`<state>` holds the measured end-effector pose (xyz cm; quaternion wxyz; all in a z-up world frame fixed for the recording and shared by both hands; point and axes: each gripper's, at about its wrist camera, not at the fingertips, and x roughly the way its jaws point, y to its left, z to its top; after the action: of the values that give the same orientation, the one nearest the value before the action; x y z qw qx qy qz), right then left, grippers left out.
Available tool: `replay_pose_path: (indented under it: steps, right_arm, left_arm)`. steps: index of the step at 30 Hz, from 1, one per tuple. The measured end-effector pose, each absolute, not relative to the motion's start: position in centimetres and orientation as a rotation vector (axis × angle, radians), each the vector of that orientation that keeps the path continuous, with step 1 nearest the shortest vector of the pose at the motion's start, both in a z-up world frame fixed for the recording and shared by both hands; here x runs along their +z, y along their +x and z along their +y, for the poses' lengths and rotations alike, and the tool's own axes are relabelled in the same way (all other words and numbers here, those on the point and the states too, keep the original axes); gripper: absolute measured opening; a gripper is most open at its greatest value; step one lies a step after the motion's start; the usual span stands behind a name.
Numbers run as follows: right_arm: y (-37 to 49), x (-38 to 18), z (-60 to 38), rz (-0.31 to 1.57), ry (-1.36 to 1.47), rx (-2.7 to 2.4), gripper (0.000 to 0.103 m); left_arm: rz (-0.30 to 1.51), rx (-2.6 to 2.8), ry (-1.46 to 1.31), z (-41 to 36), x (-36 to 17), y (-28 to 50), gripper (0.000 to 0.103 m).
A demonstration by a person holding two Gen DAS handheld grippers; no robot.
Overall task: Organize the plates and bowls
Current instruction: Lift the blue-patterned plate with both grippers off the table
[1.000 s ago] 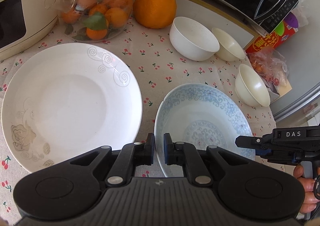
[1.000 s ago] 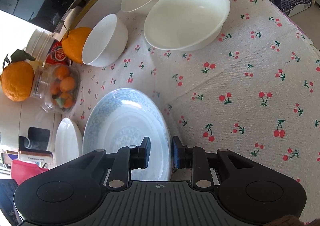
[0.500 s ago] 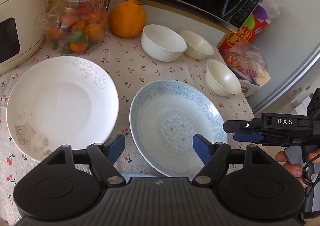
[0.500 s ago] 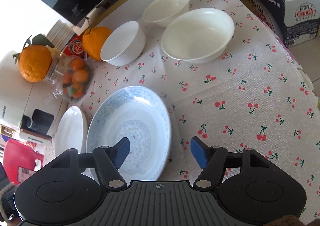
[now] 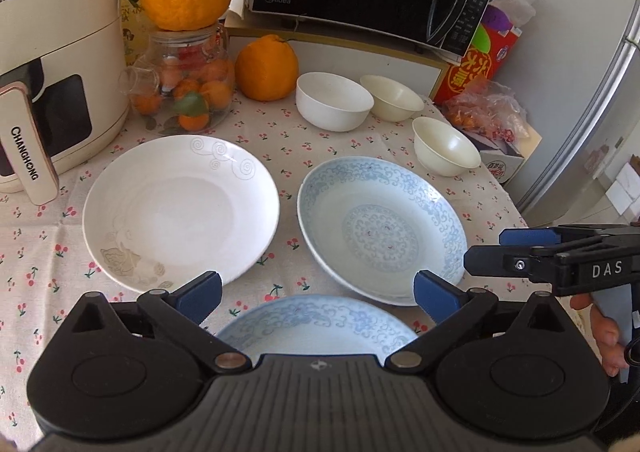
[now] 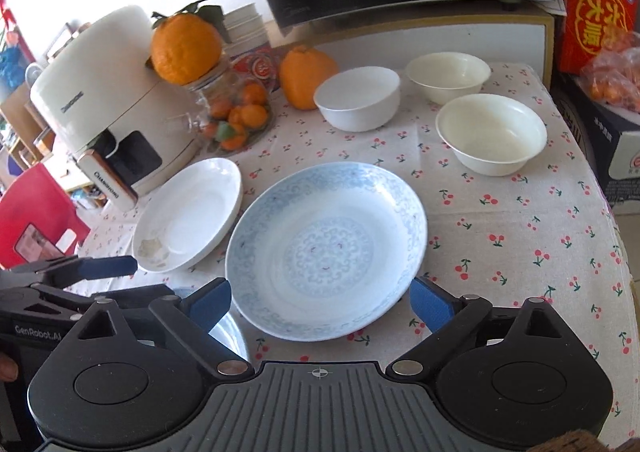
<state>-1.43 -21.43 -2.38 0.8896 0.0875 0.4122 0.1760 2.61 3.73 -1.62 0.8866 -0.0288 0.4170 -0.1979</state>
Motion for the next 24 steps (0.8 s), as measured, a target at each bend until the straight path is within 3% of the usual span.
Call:
replay_pose_path:
  steps: [15,20,24]
  right_arm:
    - [-6.0,-5.5,-16.3,0.778,-0.039,0.556,0.100]
    - [-6.9,-6.9,-15.4,0.832,-0.046,0.635,0.103]
    - [-7.1,-7.7,-14.6,0.871,-0.067,0.627,0.103]
  left_arm:
    - [0.831,-0.428,-0.100,9.1,-3.7,-1.2,0.102]
    - [0.862,-0.481,-0.116,9.8,-4.6,-2.0,0.097]
    - [0.941,-0.491,-0.163,9.9,-5.8,-1.9,0.086]
